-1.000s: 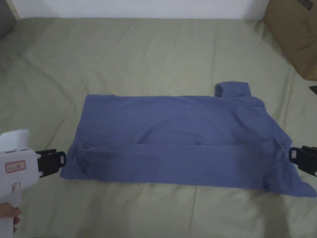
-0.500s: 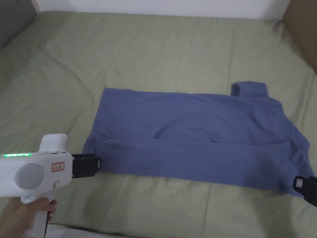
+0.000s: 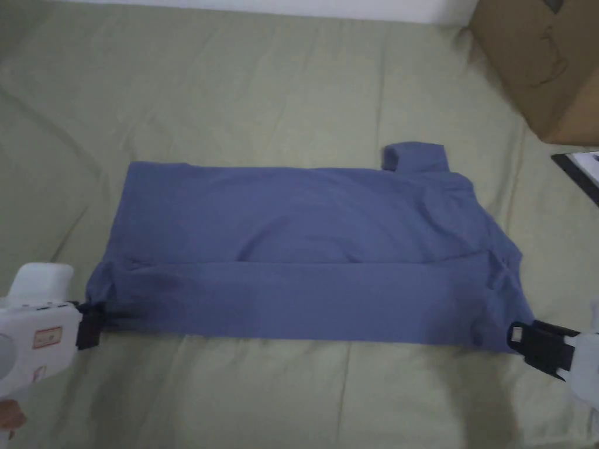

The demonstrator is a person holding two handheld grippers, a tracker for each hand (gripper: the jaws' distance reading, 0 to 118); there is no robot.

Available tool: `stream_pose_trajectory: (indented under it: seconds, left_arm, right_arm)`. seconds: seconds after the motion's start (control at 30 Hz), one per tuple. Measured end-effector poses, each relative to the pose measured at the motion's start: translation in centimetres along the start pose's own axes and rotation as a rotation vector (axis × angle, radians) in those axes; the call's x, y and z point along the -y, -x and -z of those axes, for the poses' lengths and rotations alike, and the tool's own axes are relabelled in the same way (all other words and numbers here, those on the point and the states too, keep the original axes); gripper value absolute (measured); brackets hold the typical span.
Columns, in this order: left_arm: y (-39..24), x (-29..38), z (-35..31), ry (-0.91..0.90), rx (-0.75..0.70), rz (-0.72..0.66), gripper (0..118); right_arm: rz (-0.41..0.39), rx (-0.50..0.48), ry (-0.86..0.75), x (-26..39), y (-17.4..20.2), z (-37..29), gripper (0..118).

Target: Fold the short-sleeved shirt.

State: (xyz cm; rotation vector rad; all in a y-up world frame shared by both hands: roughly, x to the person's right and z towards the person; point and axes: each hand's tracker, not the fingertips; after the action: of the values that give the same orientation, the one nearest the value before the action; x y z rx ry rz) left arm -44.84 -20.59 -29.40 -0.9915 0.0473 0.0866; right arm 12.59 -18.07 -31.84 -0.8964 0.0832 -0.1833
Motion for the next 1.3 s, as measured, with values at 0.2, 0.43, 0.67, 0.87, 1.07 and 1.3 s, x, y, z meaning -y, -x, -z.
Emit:
stream_pose_trajectory:
  seconds: [0.2,0.43,0.67,0.87,1.07,1.3]
  left_arm:
    - [0.8,-0.5,-1.4,-0.028,0.058,-0.072,3]
    - [0.3,-1.1,-1.6,-0.021,0.05,-0.061,3]
    - [1.1,-1.3,-2.7,-0.017,0.076,-0.075,3]
    - [1.5,0.1,-5.1,-0.021,0.092,-0.065,3]
    - [3.1,4.3,-5.6,0.024,0.133,-0.076,3]
    - [3.5,7.0,-4.2,0.092,0.08,-0.136,101]
  right_arm:
    - [0.092,0.084,0.052,-0.9,-3.9,3.8,104]
    - [0.086,0.027,0.096,-0.2,-3.3,6.7,7]
    - [0.084,0.019,0.124,-1.1,-2.6,4.8,6]
    - [0.058,0.013,0.084,-0.9,-3.2,-1.6,6]
    - [0.068,-0.013,0.161,3.5,-4.4,-4.6,6]
    - [0.033,0.064,0.218,5.6,-3.9,-2.0,107]
